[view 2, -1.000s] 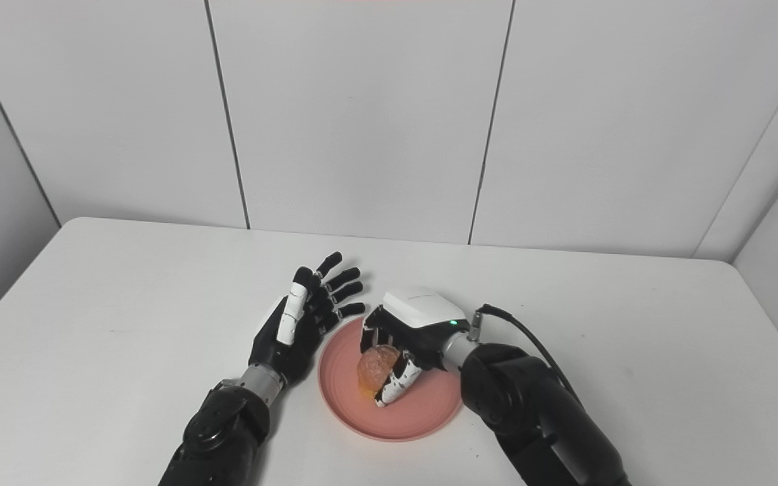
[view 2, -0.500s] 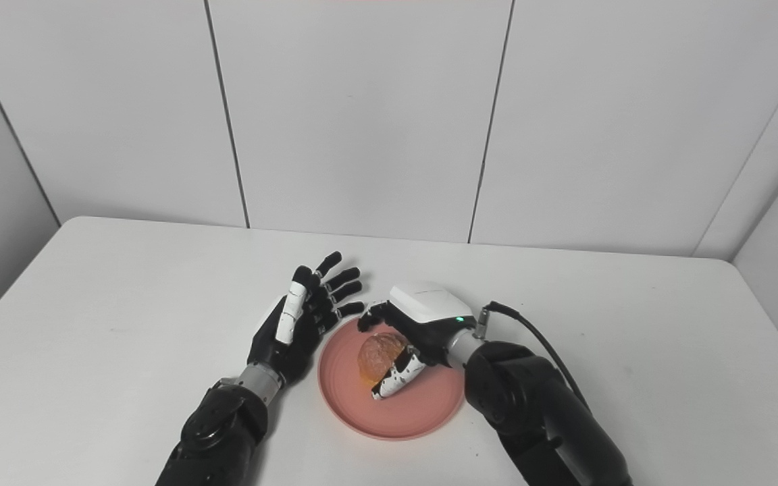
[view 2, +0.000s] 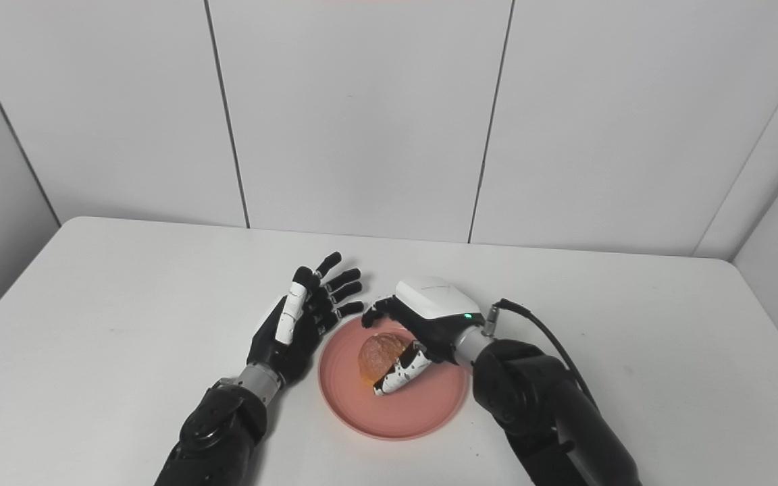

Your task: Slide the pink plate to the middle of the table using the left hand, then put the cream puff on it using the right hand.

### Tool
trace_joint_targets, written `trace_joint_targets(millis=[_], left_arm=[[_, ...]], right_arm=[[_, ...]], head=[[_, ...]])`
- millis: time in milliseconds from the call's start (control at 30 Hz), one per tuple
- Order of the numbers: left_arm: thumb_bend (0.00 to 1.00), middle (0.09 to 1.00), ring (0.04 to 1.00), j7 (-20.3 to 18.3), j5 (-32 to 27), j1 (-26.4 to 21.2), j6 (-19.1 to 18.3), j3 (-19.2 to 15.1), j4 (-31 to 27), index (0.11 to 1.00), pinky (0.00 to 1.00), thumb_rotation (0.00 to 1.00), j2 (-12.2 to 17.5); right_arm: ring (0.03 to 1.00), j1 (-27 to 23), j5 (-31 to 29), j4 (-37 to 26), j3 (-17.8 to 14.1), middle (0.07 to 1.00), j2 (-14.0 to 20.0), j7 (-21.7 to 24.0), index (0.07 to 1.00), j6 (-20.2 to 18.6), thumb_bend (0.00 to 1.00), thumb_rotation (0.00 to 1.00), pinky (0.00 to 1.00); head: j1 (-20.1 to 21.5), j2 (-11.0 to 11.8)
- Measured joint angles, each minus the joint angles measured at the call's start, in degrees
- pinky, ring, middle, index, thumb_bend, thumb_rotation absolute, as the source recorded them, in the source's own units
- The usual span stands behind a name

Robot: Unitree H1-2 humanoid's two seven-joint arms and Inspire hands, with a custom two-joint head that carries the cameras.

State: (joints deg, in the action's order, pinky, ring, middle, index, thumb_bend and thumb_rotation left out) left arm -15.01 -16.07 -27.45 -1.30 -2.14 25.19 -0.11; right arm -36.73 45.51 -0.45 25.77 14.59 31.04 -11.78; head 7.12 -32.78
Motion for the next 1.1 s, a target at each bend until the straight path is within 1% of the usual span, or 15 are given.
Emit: trace_joint_targets(millis=[33,167,233,333,367,500,600,667,700,767,867,933,967,1067,1100], left_arm=[[0.93,0.859,0.886,0.0,0.0,0.0,0.0,0.0,0.0,0.934,0.79,0.84,0.0],[0.93,0.873,0.885,0.0,0.0,0.0,0.0,-0.1,0.0,0.940,0.80,0.84,0.0],[0.93,0.867,0.881,0.0,0.0,0.0,0.0,-0.3,0.1,0.932,0.77,0.83,-0.2],[0.92,0.860,0.879,0.9,0.3,0.0,1.2,-0.9,0.5,0.927,0.76,0.83,-0.7],[0.92,0.858,0.876,1.5,0.6,0.0,2.3,-1.1,0.8,0.919,0.76,0.82,-0.9],[0.95,0.878,0.902,6.1,4.6,0.3,9.4,-1.9,2.0,0.919,0.80,0.78,-2.0],[0.94,0.917,0.935,10.2,8.0,0.4,14.2,-2.0,2.3,0.935,0.87,0.82,-2.4],[0.93,0.926,0.947,12.6,11.4,0.5,15.6,-1.3,2.3,0.933,0.90,0.82,-2.4],[0.91,0.934,0.956,13.8,12.9,0.6,15.7,-0.7,2.1,0.930,0.92,0.83,-2.4],[0.87,0.964,0.990,15.3,15.4,0.9,15.5,0.1,1.4,0.941,0.98,0.85,-2.3],[0.82,0.990,1.000,16.5,18.0,1.9,12.9,1.0,-0.7,0.958,1.00,0.85,-2.3],[0.80,0.993,1.000,17.1,19.0,2.5,11.6,1.2,-1.6,0.956,1.00,0.85,-2.3],[0.80,0.996,1.000,17.7,19.5,2.7,11.1,1.3,-2.0,0.956,1.00,0.86,-2.3],[0.80,0.996,1.000,19.6,21.0,2.9,10.3,1.2,-2.3,0.955,1.00,0.87,-2.3],[0.82,0.999,1.000,20.2,21.5,2.9,9.9,1.2,-2.3,0.963,1.00,0.89,-2.3]], right_arm=[[0.721,0.1,0.0,-0.8,-0.4,0.762,0.1,0.0,0.708,0.0,1.00,0.38,0.57],[0.681,0.8,-1.5,-3.7,-3.6,0.739,0.2,-1.0,0.721,0.0,0.91,0.49,0.56],[0.728,1.5,-3.6,-4.7,-6.0,0.771,-0.1,-2.8,0.732,0.0,0.88,0.59,0.62],[0.770,3.1,-6.8,-5.2,-10.1,0.788,-1.1,-6.9,0.744,0.1,0.86,0.66,0.68],[0.783,3.6,-7.8,-5.1,-10.7,0.788,-1.2,-7.8,0.753,0.1,0.85,0.70,0.70],[0.759,6.9,-11.9,-4.5,-14.6,0.788,-3.0,-13.1,0.777,0.1,0.84,0.79,0.66],[0.739,9.1,-16.7,-2.9,-18.9,0.777,-6.4,-18.1,0.767,0.3,0.81,0.86,0.65],[0.740,9.7,-21.3,-0.7,-21.6,0.781,-8.9,-20.9,0.767,1.5,0.82,0.87,0.65],[0.765,9.9,-24.2,0.5,-23.6,0.811,-10.5,-22.1,0.770,1.6,0.84,0.88,0.66],[0.778,10.1,-29.0,2.4,-26.8,0.815,-13.2,-24.3,0.771,1.6,0.84,0.91,0.67],[0.786,10.1,-35.6,5.4,-30.7,0.797,-16.6,-27.3,0.780,2.1,0.85,0.94,0.71],[0.808,10.1,-39.2,7.5,-33.4,0.817,-18.6,-29.8,0.808,3.1,0.85,0.95,0.75],[0.836,10.2,-40.9,8.7,-34.4,0.845,-19.3,-30.9,0.831,4.0,0.85,0.95,0.79],[0.855,10.9,-44.5,10.9,-35.7,0.866,-20.5,-33.0,0.844,6.4,0.83,0.96,0.82],[0.887,11.1,-45.2,11.9,-35.8,0.885,-20.7,-33.5,0.865,7.4,0.82,0.98,0.87]], head=[[0.0,0.0],[0.1,0.0],[-0.1,0.0],[0.0,0.1],[0.3,0.1],[0.3,0.0],[0.5,0.0],[0.7,0.1],[1.1,0.1],[1.1,0.1],[1.2,0.0],[1.2,-0.1],[1.3,-0.1],[1.3,-0.1],[1.3,-0.1]])
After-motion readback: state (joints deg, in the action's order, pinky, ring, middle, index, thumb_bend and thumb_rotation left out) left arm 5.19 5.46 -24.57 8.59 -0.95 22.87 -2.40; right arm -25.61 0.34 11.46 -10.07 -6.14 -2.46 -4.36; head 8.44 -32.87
